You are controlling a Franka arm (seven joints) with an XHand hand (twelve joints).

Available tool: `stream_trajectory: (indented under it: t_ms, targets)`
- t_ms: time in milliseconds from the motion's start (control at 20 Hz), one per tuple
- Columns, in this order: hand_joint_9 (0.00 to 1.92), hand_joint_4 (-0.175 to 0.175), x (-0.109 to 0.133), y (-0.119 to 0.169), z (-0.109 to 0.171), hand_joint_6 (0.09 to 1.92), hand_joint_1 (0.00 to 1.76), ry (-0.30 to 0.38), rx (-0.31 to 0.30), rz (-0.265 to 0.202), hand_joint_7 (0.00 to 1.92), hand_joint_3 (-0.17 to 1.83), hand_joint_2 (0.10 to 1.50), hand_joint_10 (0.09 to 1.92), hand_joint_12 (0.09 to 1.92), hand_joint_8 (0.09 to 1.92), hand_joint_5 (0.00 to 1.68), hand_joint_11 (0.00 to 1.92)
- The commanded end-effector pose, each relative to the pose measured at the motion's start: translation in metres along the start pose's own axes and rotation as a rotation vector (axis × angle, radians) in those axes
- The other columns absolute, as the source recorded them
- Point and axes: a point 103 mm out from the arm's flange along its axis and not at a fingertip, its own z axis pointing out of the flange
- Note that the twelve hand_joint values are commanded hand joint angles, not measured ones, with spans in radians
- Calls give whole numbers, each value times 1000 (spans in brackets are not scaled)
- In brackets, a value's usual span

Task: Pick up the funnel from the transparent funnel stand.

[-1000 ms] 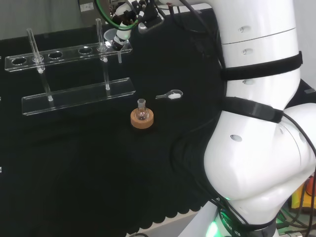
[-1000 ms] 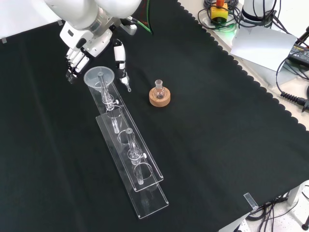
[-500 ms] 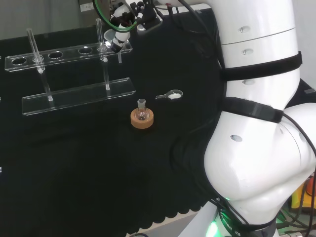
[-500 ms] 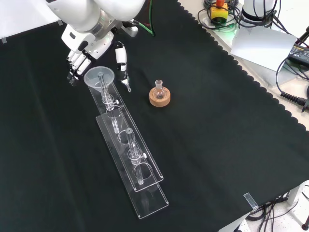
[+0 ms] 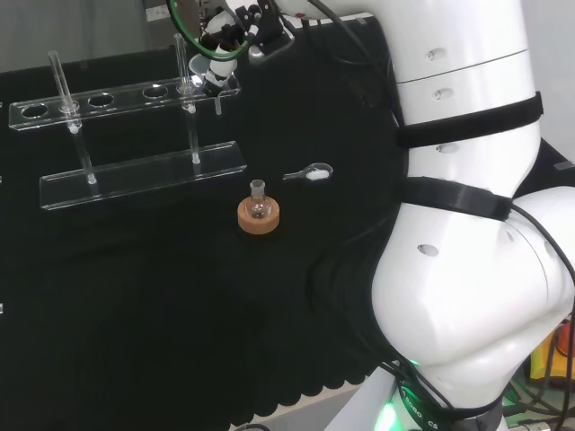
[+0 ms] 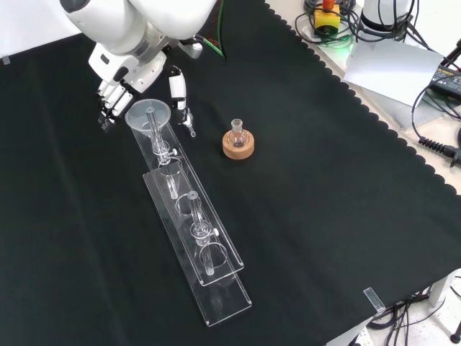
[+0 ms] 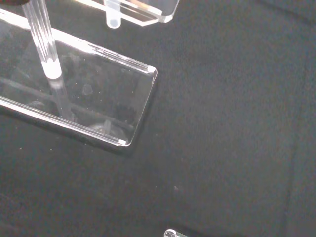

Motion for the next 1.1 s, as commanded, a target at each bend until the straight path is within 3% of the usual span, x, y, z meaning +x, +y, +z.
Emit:
stream_trajectory:
  t_ms: [50, 200, 350, 700, 1100]
  targets:
    - [255, -57, 1, 2, 0, 87, 553, -15, 10, -5, 0, 201, 733, 790, 1493, 478, 49, 180]
    - [371, -60, 1, 2, -1, 87, 574, -23, 5, -2, 16, 220, 734, 726, 1485, 626, 92, 181]
    - [516, -61, 2, 1, -3, 87, 615, -47, -8, 4, 155, 267, 732, 671, 1467, 708, 188, 199]
    - [754, -60, 4, 0, -7, 87, 698, -95, -46, 18, 421, 387, 715, 632, 1403, 751, 416, 284]
    - [831, -54, 4, -16, -31, 92, 735, -155, -129, 38, 507, 436, 708, 641, 1370, 764, 546, 333]
